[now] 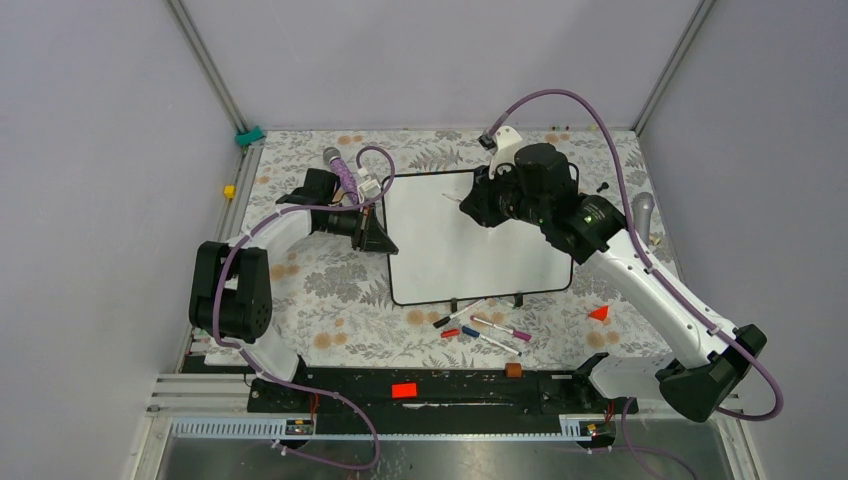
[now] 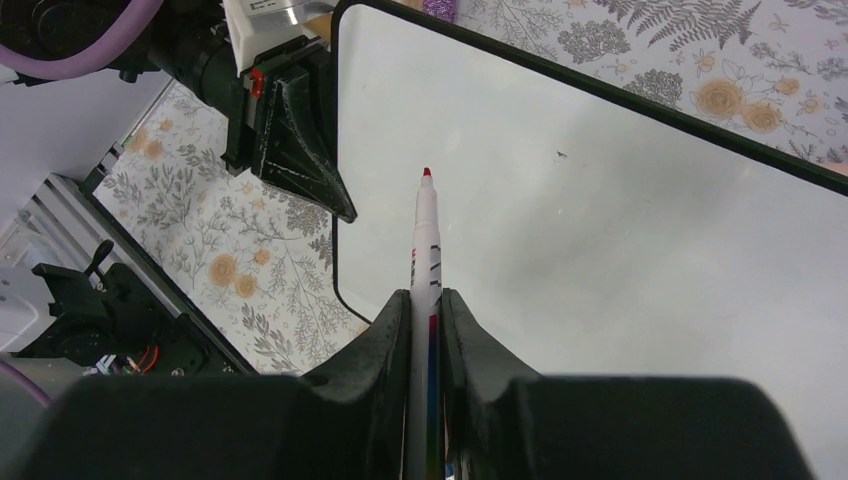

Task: Write a sentence on the whiteboard
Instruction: Hold the whiteboard on the whiteboard stand, then write a sentence on the whiteboard.

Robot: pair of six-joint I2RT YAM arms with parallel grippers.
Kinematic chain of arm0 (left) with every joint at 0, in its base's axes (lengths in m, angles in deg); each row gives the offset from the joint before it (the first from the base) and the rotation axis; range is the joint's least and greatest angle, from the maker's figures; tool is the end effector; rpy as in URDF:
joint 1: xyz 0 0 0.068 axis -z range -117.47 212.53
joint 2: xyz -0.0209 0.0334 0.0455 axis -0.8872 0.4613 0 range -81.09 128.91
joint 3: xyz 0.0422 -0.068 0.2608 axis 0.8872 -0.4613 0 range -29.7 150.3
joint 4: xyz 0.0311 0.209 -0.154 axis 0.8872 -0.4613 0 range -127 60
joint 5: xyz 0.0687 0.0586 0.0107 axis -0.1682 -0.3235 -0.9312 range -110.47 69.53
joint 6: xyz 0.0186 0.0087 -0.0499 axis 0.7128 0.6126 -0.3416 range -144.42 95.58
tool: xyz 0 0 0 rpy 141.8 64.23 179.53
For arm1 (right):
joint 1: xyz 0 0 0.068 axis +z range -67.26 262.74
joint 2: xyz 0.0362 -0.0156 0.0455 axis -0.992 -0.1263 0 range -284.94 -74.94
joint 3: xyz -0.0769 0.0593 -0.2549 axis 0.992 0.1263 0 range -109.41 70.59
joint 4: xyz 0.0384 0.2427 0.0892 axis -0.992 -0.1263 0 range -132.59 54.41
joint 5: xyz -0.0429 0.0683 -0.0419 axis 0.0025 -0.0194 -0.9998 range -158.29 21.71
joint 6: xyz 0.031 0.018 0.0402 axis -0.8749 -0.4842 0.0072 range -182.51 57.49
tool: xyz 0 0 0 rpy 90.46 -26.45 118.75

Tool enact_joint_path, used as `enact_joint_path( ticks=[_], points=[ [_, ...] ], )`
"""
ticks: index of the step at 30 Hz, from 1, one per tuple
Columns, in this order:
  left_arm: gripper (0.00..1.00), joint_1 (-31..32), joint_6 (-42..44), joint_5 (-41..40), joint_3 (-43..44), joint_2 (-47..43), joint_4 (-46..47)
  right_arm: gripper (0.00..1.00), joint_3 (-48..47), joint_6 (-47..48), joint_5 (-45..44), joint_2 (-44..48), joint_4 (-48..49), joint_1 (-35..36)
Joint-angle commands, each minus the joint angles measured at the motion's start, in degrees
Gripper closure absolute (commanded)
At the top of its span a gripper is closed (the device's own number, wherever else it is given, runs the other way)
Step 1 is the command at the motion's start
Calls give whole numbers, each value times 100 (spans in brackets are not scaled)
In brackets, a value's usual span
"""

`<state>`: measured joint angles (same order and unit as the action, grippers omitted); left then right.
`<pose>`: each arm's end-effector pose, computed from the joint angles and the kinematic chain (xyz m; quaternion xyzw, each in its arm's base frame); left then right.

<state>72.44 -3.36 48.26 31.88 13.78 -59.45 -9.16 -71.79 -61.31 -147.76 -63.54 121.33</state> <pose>0.3095 -0.0878 0.2149 0.3425 0.7375 -0.5271 0.2469 0.2162 0.1780 0.4156 -0.2415 0.7872 0.2752 0.4963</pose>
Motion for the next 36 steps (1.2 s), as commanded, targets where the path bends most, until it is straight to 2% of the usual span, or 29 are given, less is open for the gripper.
enact_joint_path(
  ticks=[1, 8, 18, 24, 28, 31, 36],
  points=[
    [100, 82, 418, -740, -3, 46, -18, 100, -76, -257, -379, 13, 123, 32],
    [100, 83, 553, -632, -11, 6, -115, 100, 2, -606, -422, 64, 127, 42],
    [100, 87, 551, -597, -173, -217, 140, 100, 108, -635, -668, 205, 71, 201],
    [100, 82, -413, -439, -501, -251, 1053, 100, 48, -823, -1716, 178, 133, 721],
    [100, 89, -695, -583, -639, -305, 1325, 100, -148, -867, -2540, 31, 53, 1150],
    [100, 81, -750, -640, -660, -324, 1385, 100, -442, -929, -2655, -224, -88, 1361],
    [100, 81, -864, -692, -759, -406, 1572, 100, -658, -489, -2740, -553, -93, 1624]
  ],
)
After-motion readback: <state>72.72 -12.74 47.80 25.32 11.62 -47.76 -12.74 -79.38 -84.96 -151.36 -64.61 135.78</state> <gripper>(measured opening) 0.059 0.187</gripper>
